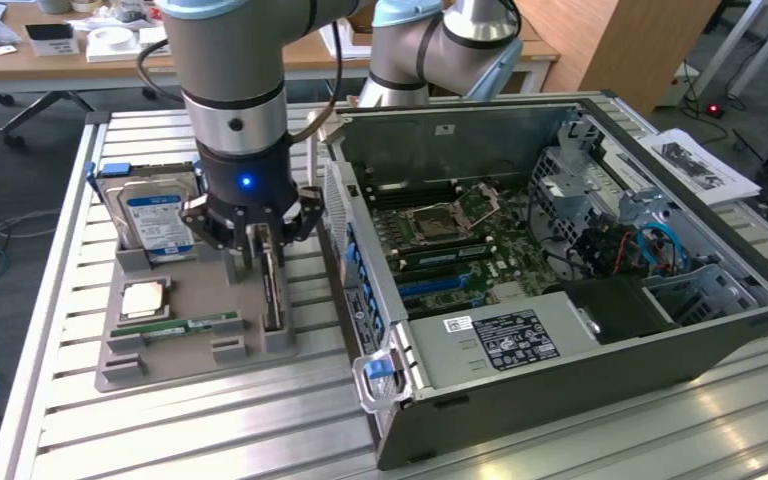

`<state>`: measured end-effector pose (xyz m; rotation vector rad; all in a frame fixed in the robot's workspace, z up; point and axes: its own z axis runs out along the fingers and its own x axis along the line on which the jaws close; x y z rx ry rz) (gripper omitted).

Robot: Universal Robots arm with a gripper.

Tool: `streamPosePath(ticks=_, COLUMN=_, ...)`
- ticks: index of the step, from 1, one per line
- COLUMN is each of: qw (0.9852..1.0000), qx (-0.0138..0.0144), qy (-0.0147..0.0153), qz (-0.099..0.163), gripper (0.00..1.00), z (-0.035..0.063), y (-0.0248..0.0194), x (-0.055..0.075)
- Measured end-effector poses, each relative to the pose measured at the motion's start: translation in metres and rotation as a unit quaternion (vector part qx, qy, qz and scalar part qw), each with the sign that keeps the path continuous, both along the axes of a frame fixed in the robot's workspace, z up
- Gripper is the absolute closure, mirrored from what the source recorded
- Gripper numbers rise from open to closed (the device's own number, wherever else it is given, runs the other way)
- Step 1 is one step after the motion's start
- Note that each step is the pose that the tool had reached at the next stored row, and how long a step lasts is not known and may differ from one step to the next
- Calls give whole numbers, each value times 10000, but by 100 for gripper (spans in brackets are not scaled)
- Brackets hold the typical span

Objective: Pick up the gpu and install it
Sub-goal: 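Pick up the gpu and move the gpu toward the slot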

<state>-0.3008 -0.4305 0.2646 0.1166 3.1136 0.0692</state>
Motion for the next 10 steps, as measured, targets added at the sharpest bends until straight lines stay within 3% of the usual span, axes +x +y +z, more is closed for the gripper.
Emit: streamPosePath(ticks=10, qw=10000, qx=0, qy=0, qz=0, gripper=58, z=-109, y=0, x=0)
